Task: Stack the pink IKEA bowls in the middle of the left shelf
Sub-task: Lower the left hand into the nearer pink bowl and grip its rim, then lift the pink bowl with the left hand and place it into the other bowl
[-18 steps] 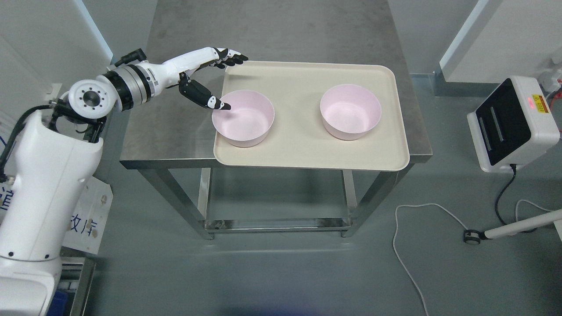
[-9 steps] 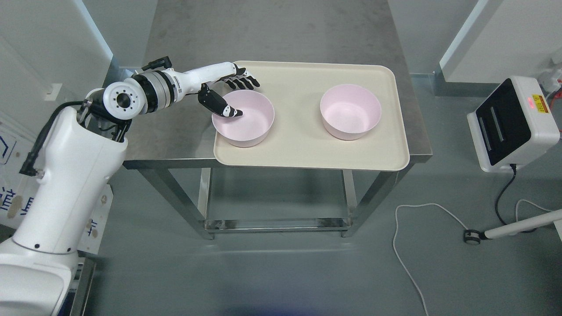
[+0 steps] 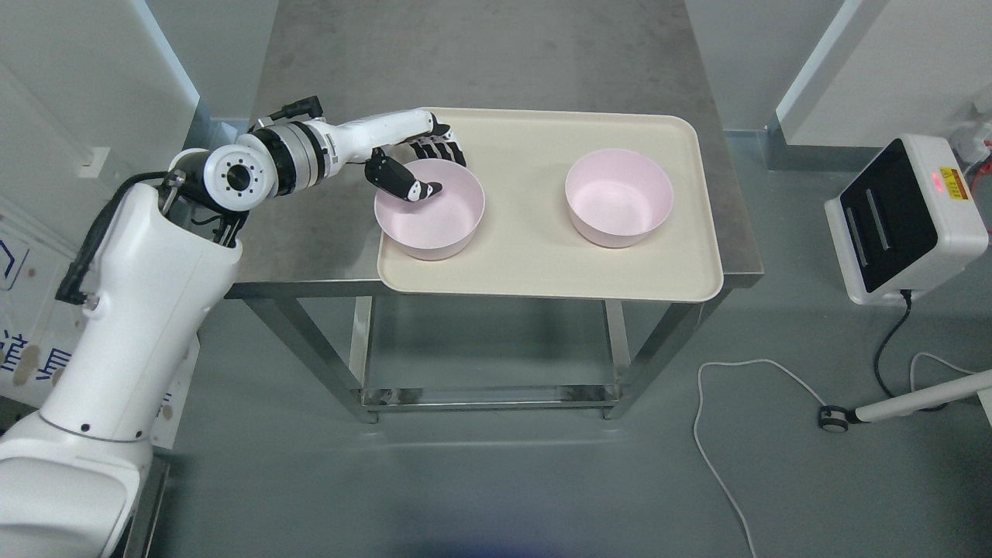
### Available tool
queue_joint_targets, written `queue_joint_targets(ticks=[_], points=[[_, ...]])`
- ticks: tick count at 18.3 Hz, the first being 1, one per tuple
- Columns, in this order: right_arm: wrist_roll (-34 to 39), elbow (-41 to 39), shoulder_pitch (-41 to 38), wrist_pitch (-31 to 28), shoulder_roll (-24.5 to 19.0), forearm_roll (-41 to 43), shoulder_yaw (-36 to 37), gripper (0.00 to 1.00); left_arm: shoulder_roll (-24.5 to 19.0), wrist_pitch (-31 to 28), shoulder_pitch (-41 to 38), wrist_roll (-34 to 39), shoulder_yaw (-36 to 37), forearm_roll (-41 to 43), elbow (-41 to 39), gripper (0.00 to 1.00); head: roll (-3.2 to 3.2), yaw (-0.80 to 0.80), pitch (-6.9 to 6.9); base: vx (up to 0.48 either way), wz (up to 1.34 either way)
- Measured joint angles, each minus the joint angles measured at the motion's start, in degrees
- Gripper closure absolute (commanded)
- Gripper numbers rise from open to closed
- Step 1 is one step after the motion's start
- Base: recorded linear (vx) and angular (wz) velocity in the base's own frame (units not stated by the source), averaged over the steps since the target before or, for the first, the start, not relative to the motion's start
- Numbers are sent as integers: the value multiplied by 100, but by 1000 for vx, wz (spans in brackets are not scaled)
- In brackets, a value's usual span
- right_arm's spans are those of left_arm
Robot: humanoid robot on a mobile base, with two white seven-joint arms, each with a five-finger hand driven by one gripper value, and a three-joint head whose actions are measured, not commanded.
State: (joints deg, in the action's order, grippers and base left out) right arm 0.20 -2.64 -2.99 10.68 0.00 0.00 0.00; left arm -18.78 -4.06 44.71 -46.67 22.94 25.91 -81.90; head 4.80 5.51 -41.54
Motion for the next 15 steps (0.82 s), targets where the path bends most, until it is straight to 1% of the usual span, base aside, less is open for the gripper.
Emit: queue_joint_targets(ticks=[2,5,8,11,15], points=[[-1,0,0,0,0,0,0,0,18,195,0,0,1,40,29,100,0,0,0,0,0],[-1,0,0,0,0,0,0,0,55,621,0,0,-57,79,92,99,0,0,0,0,0],[-3,0,0,0,0,0,0,0,163,917,8,25,-194,102,175,100,0,0,0,0,0],[-3,0,0,0,0,0,0,0,389,984,78,28,-423,104,232,99,0,0,0,0,0],[-4,0,0,0,0,0,0,0,861,1000,260,-80,-702,100,289,99,0,0,0,0,0]])
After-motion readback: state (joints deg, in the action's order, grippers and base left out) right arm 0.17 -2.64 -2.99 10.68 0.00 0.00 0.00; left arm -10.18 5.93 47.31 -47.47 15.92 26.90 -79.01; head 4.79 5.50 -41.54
